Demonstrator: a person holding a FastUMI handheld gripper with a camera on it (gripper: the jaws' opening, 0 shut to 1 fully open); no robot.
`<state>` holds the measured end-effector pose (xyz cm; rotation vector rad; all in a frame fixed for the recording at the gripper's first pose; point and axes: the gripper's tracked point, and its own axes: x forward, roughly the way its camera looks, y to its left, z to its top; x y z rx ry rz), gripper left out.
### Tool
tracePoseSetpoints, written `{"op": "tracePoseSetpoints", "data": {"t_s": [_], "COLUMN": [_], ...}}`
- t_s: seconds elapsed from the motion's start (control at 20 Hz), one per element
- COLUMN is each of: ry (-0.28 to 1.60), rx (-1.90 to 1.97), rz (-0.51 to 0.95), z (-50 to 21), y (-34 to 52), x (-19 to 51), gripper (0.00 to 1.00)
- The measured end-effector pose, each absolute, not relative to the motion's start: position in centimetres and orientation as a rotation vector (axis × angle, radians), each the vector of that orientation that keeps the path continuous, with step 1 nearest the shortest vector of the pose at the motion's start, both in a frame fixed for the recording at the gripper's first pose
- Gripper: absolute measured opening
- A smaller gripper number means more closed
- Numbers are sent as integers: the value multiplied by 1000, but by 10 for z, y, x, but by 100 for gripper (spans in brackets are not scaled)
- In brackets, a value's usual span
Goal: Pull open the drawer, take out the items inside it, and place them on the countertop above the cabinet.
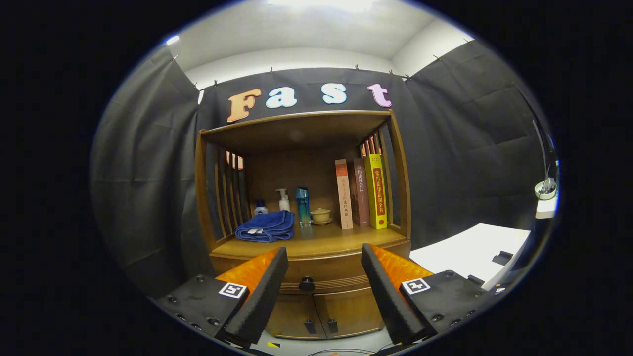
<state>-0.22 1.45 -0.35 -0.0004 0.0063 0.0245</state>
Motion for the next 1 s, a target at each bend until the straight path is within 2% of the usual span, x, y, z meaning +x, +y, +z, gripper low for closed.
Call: {"op": "tracePoseSetpoints", "data": {"t_s": [1.0], "ry": [8], "rx": [23], "rz": [35], "z": [-11], "y": [15], "x": [0], "gripper": [98]}}
